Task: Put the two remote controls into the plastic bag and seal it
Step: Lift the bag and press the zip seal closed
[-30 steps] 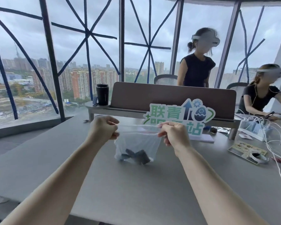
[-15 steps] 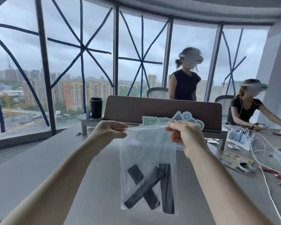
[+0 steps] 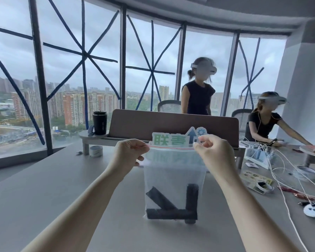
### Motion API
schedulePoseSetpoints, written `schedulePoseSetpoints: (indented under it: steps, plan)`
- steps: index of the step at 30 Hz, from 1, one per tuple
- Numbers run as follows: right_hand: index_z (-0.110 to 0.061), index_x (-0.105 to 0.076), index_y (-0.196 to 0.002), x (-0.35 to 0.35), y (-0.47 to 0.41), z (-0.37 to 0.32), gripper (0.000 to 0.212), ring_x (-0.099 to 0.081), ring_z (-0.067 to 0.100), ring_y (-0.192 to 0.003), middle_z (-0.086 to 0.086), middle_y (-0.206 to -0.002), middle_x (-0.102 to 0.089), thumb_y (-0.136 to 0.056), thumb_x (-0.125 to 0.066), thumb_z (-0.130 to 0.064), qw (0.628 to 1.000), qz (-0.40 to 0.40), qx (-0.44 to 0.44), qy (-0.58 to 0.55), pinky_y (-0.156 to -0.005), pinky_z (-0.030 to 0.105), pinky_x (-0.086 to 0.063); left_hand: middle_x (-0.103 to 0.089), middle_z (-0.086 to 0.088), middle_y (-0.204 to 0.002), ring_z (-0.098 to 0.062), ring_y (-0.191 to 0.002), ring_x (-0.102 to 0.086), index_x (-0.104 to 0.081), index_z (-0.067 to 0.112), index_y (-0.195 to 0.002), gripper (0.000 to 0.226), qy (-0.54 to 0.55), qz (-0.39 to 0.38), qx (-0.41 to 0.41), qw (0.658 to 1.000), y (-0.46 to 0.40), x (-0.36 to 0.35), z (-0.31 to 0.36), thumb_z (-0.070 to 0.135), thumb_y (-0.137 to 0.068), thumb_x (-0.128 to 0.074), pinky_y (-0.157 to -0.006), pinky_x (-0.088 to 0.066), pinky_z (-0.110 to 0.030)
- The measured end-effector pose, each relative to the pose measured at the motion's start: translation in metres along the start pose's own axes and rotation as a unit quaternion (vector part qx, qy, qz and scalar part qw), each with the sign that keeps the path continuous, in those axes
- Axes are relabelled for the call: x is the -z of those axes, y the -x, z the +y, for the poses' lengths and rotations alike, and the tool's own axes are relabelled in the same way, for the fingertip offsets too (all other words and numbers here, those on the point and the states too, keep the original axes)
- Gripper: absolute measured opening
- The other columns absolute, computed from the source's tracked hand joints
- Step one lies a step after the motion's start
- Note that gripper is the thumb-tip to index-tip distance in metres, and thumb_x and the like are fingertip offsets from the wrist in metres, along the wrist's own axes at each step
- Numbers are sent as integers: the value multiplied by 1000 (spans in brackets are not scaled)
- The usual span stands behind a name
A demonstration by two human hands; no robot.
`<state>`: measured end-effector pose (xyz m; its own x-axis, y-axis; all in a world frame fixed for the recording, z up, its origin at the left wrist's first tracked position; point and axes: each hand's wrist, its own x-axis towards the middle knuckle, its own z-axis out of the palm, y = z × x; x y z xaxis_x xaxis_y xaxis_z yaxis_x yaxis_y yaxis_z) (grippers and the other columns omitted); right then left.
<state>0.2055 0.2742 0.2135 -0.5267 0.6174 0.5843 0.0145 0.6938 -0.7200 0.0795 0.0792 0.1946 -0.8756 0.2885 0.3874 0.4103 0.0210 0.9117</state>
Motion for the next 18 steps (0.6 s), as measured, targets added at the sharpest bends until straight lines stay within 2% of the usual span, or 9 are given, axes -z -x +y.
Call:
schedulePoseSetpoints:
  steps: [1, 3, 5, 8, 10, 18]
  plan:
    - [-17, -73, -102, -4, 5, -4, 22, -58, 16, -75, -3, -81, -62, -81, -72, -25, 997, -4, 62, 54, -71, 29, -46, -66, 1, -65, -9, -47, -56, -71, 12, -78, 3, -1, -11, -3, 1000, 2, -6, 3, 10, -79, -69, -39, -43, -17]
    - [-22, -72, -110, -15, 15, -15, 31, -53, 14, -90, -5, -95, -59, -81, -73, -30, 982, -65, 149, 96, -81, 31, -44, -66, -2, -67, -6, -44, -56, -71, 11, -78, 3, -11, -24, -14, 1000, 4, -16, 7, 9, -79, -68, -38, -44, -17]
    - [-24, -73, -110, -27, 18, -23, 29, -56, 16, -102, -5, -105, -66, -82, -72, -34, 971, -116, 167, 122, -91, 35, -45, -66, -3, -66, -7, -45, -57, -71, 11, -74, 5, -24, -35, -28, 999, 4, -20, 10, 11, -78, -69, -40, -45, -19]
    - [-27, -77, -89, -32, 13, -31, 13, -67, 18, -91, -6, -90, -77, -82, -70, -36, 974, -135, 129, 124, -84, 35, -53, -66, -1, -61, -10, -48, -59, -73, 14, -70, 6, -27, -45, -33, 998, 4, -19, 15, 12, -76, -71, -43, -47, -23]
    - [-27, -77, -83, -31, 9, -34, 11, -69, 17, -85, -7, -83, -77, -81, -71, -35, 975, -153, 108, 117, -78, 34, -56, -66, 2, -59, -9, -49, -61, -73, 17, -70, 8, -19, -51, -24, 998, 5, -16, 17, 11, -76, -72, -43, -48, -23]
    - [-25, -76, -86, -33, 2, -41, 16, -67, 13, -82, -8, -82, -74, -83, -70, -40, 967, -183, 128, 119, -75, 34, -55, -69, 0, -66, -10, -47, -57, -71, 7, -75, 6, -2, -60, -12, 998, 10, -15, 23, 8, -80, -67, -42, -48, -22]
